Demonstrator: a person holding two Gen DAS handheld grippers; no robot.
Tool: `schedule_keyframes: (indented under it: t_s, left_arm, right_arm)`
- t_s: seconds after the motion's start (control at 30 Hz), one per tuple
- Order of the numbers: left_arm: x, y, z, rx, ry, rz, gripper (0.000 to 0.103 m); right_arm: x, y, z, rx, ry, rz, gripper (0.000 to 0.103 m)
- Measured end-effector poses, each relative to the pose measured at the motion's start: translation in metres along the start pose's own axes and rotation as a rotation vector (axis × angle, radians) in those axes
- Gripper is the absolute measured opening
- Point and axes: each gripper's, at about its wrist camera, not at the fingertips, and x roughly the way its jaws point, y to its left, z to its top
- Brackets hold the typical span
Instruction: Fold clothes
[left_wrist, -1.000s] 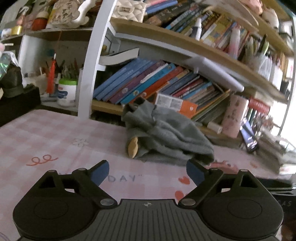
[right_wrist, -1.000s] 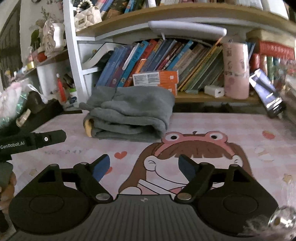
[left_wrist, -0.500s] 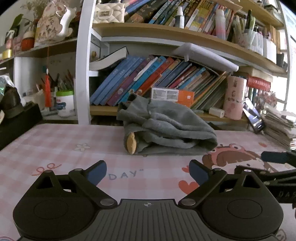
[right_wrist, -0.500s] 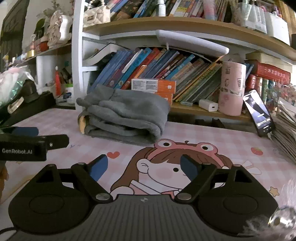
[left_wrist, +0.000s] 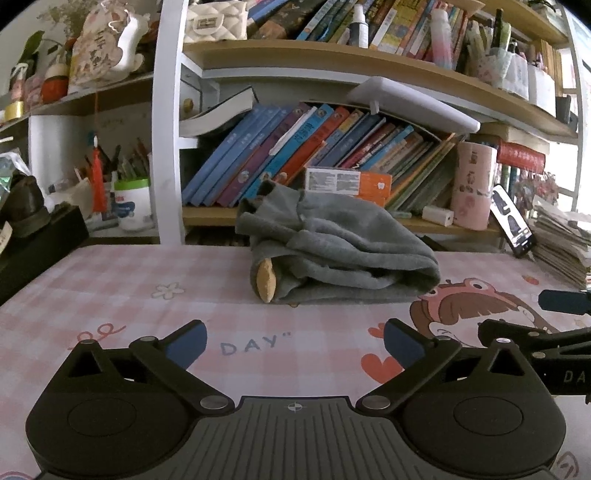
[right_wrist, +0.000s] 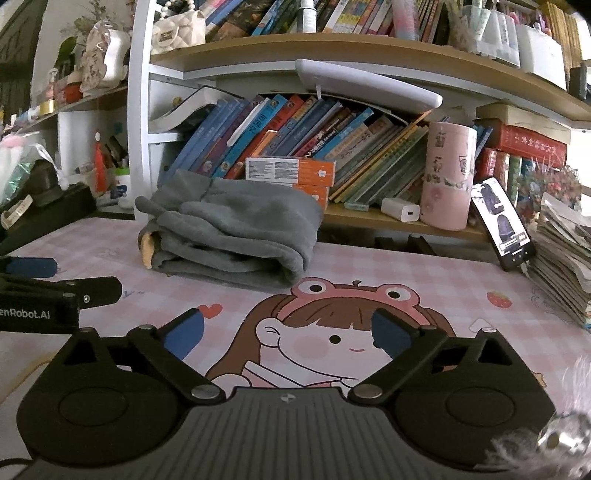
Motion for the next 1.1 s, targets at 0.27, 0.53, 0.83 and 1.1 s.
schedule_keyframes:
  t_s: [0.27,0.53,0.83,1.1]
  left_arm:
    - [0.0008,-0.0018,-0.0004,0.007,0.004,0.006,0.103]
    - [0.0017,-0.0018,-0.0001,0.01,0.01,0.011,0.103]
    - [0.0011,-0.0019,-0.0003,0.012,0.009,0.004,0.103]
    - [0.0012,-0.0029,-0.0007,0.011,0.009,0.001,0.103]
  right_arm:
    - [-0.0001,0.0009,-0.0003,-0.008,-0.003,-0.001,0.099]
    - [-0.0004,0.0014,0.0001,-0.009,-0.002,0.0,0.099]
    - [-0.0007,0.0021,-0.0001,-0.008,-0.002,0.001,0.099]
    - [-0.0005,0.0018,-0.0001,-0.009,-0.001,0.003,0.099]
